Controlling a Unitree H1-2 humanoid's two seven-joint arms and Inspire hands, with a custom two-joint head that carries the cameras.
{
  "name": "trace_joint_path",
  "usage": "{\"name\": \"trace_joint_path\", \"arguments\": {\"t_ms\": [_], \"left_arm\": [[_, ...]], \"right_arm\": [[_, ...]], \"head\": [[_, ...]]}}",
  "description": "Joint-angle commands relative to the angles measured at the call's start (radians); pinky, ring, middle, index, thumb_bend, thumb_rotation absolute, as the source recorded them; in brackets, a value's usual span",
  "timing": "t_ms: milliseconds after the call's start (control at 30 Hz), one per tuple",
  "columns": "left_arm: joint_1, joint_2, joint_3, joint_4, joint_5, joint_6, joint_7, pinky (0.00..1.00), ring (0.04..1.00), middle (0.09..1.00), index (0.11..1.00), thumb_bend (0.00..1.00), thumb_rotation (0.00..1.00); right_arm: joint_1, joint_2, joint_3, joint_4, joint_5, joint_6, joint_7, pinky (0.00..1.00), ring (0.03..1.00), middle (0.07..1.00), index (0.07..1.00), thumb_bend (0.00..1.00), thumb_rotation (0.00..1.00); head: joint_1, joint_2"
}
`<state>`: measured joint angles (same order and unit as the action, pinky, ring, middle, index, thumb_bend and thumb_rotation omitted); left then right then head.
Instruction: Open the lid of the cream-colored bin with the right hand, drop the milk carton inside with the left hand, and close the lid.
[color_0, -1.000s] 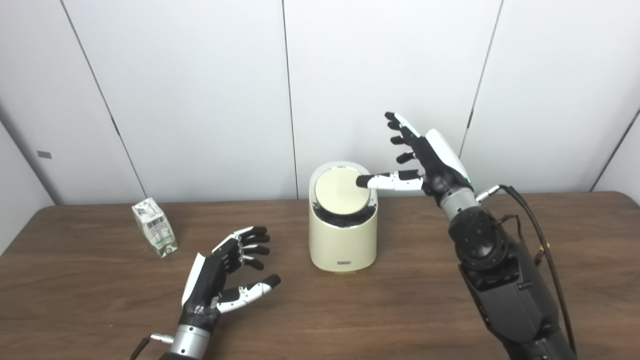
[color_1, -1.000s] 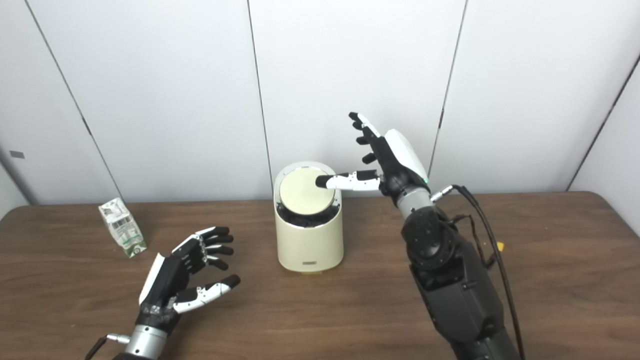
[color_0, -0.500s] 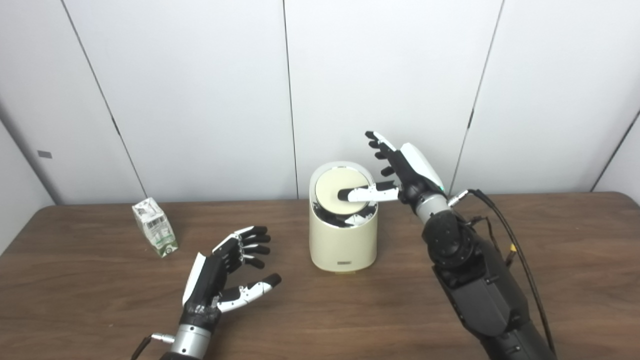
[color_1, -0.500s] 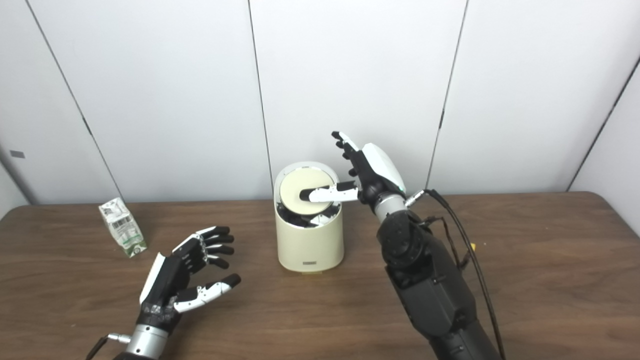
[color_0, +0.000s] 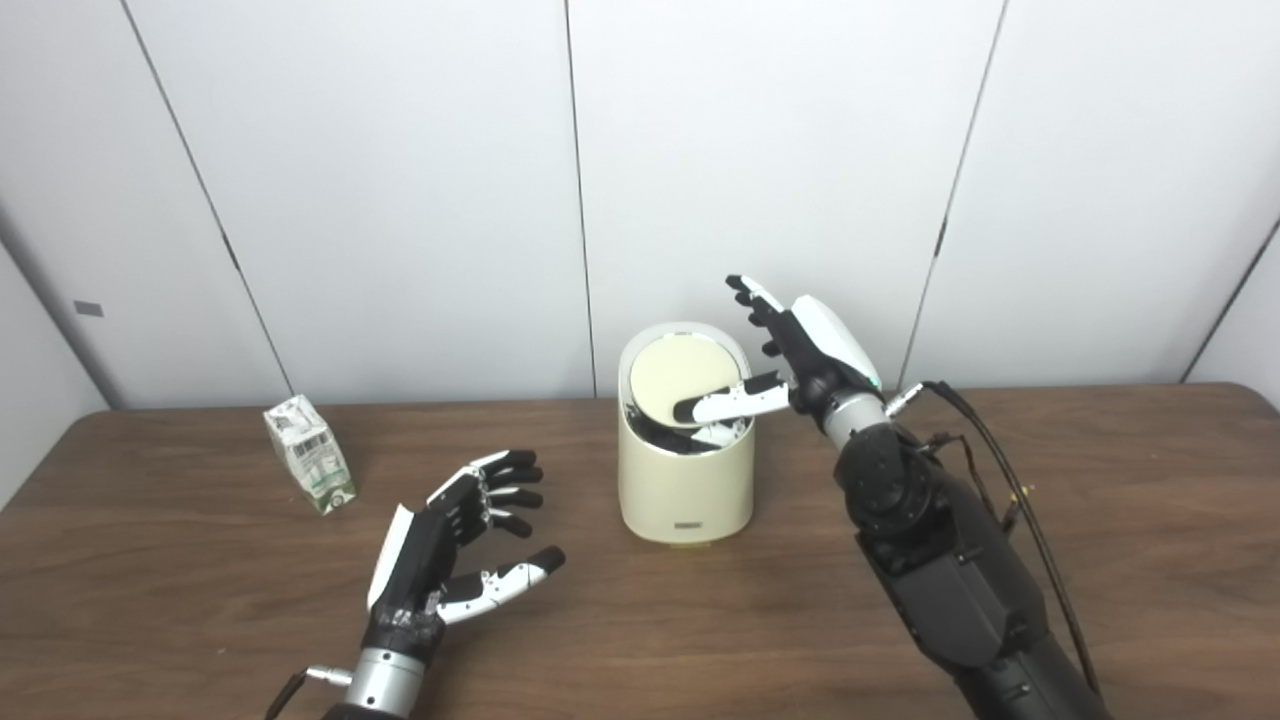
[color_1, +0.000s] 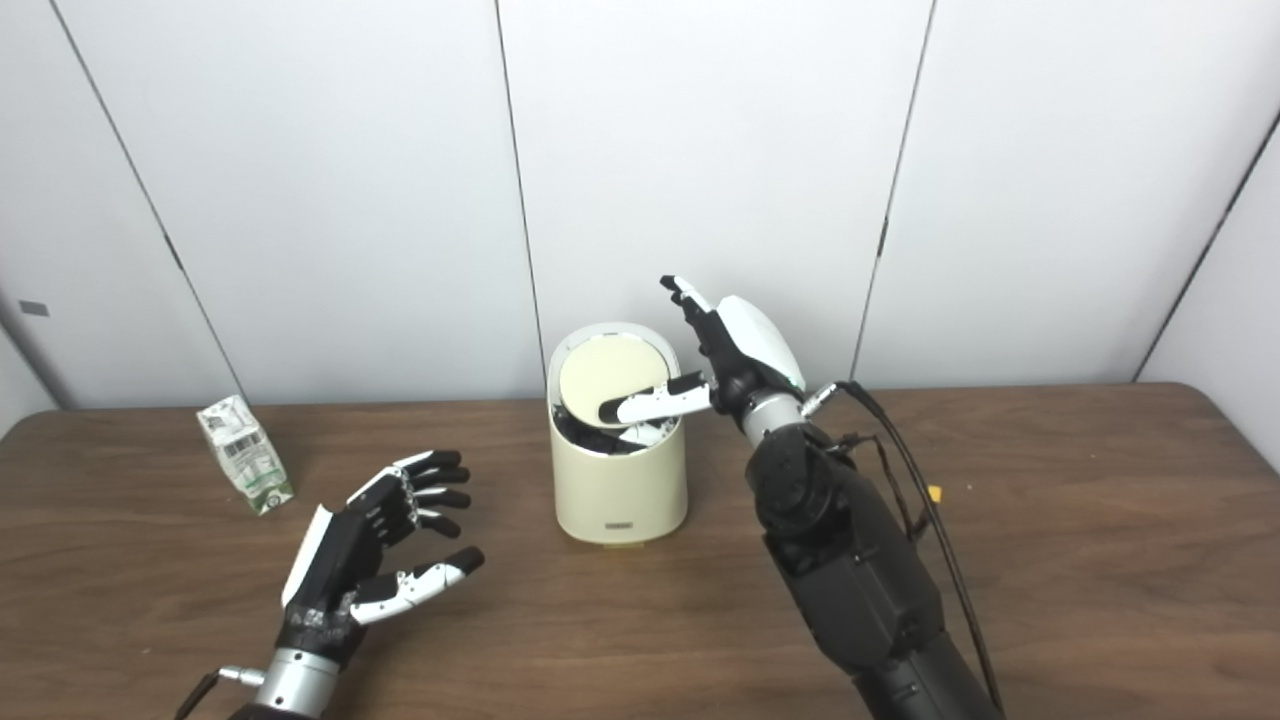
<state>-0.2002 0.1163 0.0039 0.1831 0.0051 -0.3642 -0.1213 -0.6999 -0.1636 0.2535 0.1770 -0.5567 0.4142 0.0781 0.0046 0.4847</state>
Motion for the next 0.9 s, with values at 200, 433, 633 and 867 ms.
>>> {"name": "trace_joint_path", "arguments": {"t_ms": [200,433,633,867], "left_arm": [[-0.029,-0.004,-0.002,-0.023,0.001,-0.018,0.009,0.55,0.669,0.738,0.790,0.69,0.06],[-0.026,-0.003,-0.005,-0.034,0.001,-0.008,0.007,0.55,0.673,0.743,0.793,0.68,0.04],[-0.019,-0.004,-0.005,-0.052,0.006,0.004,0.012,0.56,0.676,0.740,0.789,0.68,0.05],[-0.015,-0.003,-0.004,-0.067,0.005,0.015,0.012,0.55,0.669,0.735,0.786,0.69,0.06]], "right_arm": [[-0.059,-0.030,0.040,-0.007,-0.077,-0.021,-0.025,0.73,0.894,0.937,0.959,0.90,0.35],[-0.074,-0.016,0.069,0.019,-0.218,0.055,0.030,0.63,0.848,0.937,0.942,0.87,0.28],[-0.070,0.039,0.014,0.034,-0.421,0.056,0.173,0.59,0.804,0.938,0.932,0.84,0.19],[-0.066,0.049,0.001,0.026,-0.515,0.056,0.263,0.60,0.806,0.932,0.909,0.84,0.16]], "head": [[0.005,0.005],[0.005,0.011],[0.011,0.018],[0.014,0.022]]}}
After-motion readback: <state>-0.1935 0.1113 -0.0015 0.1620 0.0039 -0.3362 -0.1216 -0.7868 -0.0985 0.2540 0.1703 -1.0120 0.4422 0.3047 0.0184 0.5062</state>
